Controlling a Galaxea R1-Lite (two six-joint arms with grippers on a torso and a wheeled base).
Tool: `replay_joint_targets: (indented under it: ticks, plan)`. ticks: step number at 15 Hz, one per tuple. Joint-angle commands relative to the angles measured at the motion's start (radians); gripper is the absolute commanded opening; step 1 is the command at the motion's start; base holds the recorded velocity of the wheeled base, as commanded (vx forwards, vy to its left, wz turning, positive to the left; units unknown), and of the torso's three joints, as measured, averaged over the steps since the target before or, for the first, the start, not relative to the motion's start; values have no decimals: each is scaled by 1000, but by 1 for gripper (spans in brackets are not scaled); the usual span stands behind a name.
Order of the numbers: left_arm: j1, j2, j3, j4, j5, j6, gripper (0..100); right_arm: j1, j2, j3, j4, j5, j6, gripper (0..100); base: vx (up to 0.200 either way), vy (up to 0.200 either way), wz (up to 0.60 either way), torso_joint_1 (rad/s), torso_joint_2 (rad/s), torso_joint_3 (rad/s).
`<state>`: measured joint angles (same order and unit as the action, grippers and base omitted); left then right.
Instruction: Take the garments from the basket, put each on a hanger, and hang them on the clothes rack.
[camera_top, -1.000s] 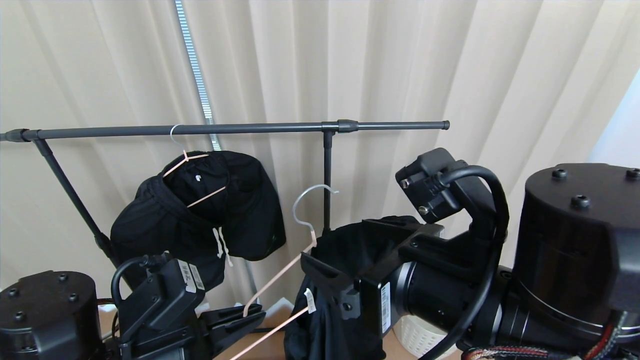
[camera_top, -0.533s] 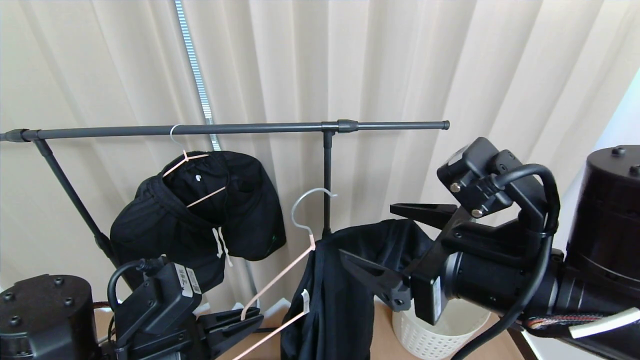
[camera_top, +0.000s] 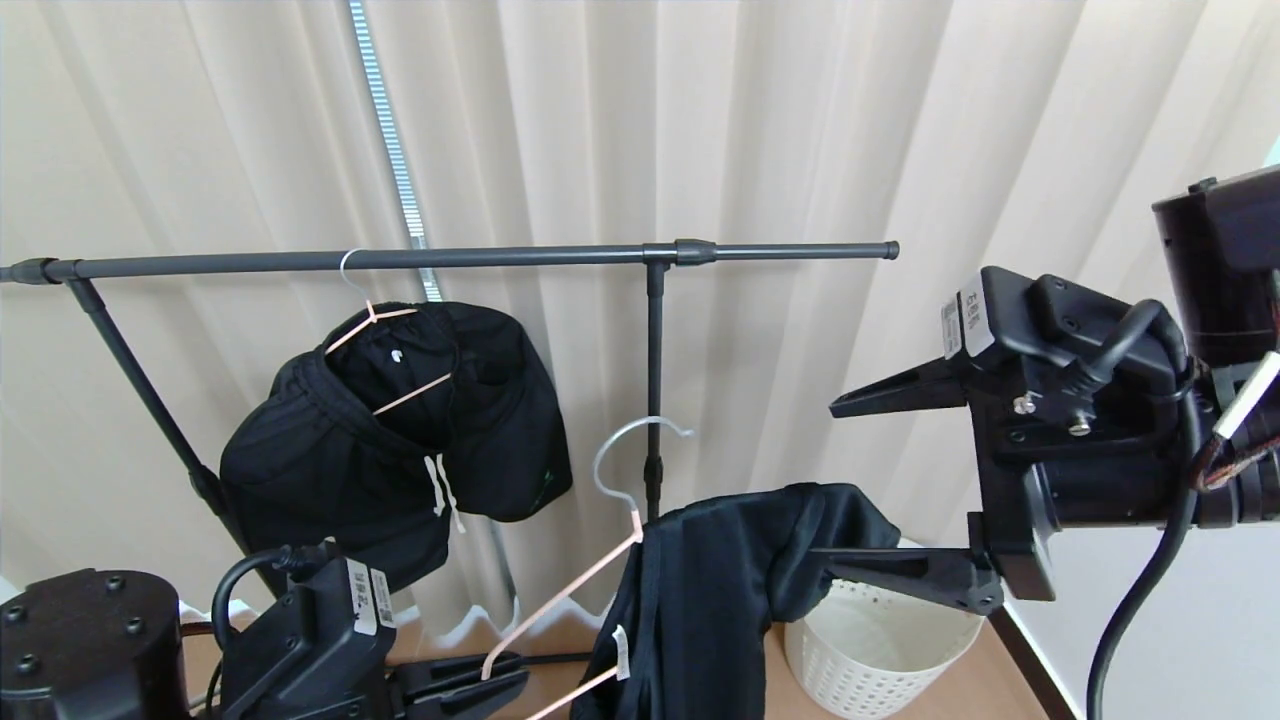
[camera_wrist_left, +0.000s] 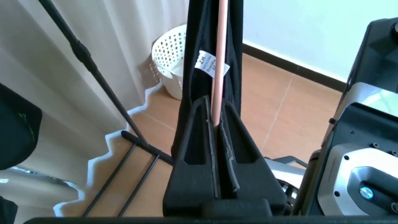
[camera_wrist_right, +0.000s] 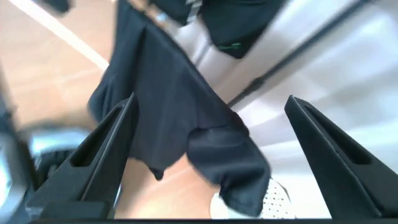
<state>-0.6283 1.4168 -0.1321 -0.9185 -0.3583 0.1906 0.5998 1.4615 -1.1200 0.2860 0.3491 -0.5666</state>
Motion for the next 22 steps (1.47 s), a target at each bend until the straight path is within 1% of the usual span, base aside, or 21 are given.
replay_joint_targets:
  ticks: [1,3,4,7,10,14,21,22]
  plan:
    - [-8,-1,9,0,-31,9,0,-100,151,-238,269,168,-202,100,0,0,0,0,0,0]
    - [-8,-7,14,0,-45,39,0,-101,275,-363,440,194,-357,100,0,0,0,0,0,0]
    - [-8,-7,14,0,-45,41,0,-84,323,-391,469,220,-363,100,0,0,0,0,0,0]
    - [-7,-12,11,0,-45,41,0,-23,376,-397,464,255,-360,100,0,0,0,0,0,0]
    - [-7,-16,9,0,-45,39,0,3,416,-397,430,257,-346,100,0,0,0,0,0,0]
    - [-7,-18,11,0,-45,43,0,17,448,-400,424,254,-338,100,0,0,0,0,0,0]
    - [-4,-15,9,0,-45,43,0,20,445,-402,424,255,-337,100,0,0,0,0,0,0]
    - [-4,-15,8,0,-45,43,0,21,445,-402,424,255,-337,0,0,0,0,0,0,0]
